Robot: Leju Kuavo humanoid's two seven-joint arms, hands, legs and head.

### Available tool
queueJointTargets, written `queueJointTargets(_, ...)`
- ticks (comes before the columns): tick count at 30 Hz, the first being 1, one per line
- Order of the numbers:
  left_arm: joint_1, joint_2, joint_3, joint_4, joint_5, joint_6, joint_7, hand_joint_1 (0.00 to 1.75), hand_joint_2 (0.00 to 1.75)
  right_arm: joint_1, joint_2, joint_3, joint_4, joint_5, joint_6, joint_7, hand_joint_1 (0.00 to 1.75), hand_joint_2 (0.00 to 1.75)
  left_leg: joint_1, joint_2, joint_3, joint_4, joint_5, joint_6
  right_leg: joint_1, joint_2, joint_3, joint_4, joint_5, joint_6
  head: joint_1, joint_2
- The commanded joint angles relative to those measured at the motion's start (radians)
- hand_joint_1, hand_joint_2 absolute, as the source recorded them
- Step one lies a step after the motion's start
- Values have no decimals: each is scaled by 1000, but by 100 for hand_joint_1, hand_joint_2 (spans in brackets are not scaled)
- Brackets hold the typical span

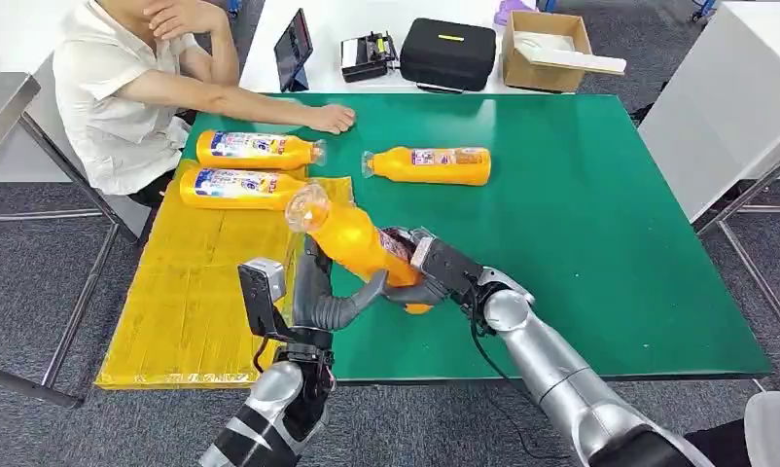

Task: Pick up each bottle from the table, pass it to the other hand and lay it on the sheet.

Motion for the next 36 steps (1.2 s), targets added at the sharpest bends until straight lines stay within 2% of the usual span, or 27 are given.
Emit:
queueJointTargets(1, -31, 17, -6, -17, -9, -33, 11, 0, 175, -53, -11, 171, 47, -21, 15, -9, 175, 175, 1, 3, 3, 0, -2, -1, 1, 2, 2, 0, -1, -3, 0, 0)
queueJointTargets(11, -39, 5, -3, 5, 21, -74, 41, 0, 175, -69, -10, 200, 57, -39, 12, -10, 175, 175, 2, 4, 5, 2, -3, -1, 3, 2, 5, 0, -2, -5, 0, 0)
queueJointTargets(16, -62, -12, 46, 48, 114, -113, 74, 0, 175, -77, 11, 226, 53, -54, 13, -13, 175, 175, 1, 3, 3, 1, -2, -1, 1, 2, 2, 0, -1, -4, 0, 0)
queueJointTargets(17, -64, -11, 48, 51, 125, -124, 78, 155, 175, -78, 13, 229, 53, -56, 11, -13, 175, 175, 1, 5, 4, 1, -3, -1, 2, 3, 4, 0, -2, -5, 0, 0)
queueJointTargets(18, -67, -4, 44, 53, 141, -150, 85, 175, 175, -80, 16, 229, 53, -61, 8, -15, 175, 175, 1, 4, 2, 1, -2, -1, 1, 2, 2, 0, -1, -3, 0, 0)
queueJointTargets(23, -67, 13, 27, 71, 194, -232, 119, 175, 175, -86, 23, 206, 61, -94, -2, -20, 175, 175, 1, 4, 3, 1, -2, -1, 2, 2, 3, 0, -1, -4, 0, 0)
queueJointTargets(33, -66, 30, 51, 79, 274, -240, 141, 175, 175, -16, 80, 72, -42, -171, -60, -4, 175, 175, 1, 6, 5, 1, -3, -1, 2, 4, 4, 0, -2, -6, 0, 0)
queueJointTargets(34, -67, 31, 49, 81, 274, -235, 140, 175, 175, -9, 82, 62, -45, -171, -68, -4, 147, 175, 0, 4, 3, 0, -2, -1, 1, 2, 2, 0, -1, -4, 0, 0)
queueJointTargets(35, -67, 32, 50, 81, 273, -231, 138, 175, 175, -4, 84, 54, -46, -172, -72, -5, 0, 175, 1, 5, 5, 0, -3, -1, 2, 3, 4, 0, -2, -5, 0, 0)
queueJointTargets(36, -66, 33, 50, 81, 273, -231, 138, 175, 175, -2, 84, 55, -46, -172, -72, -5, 0, 175, 0, 4, 3, 0, -2, -1, 1, 2, 2, 0, -1, -3, 0, 0)
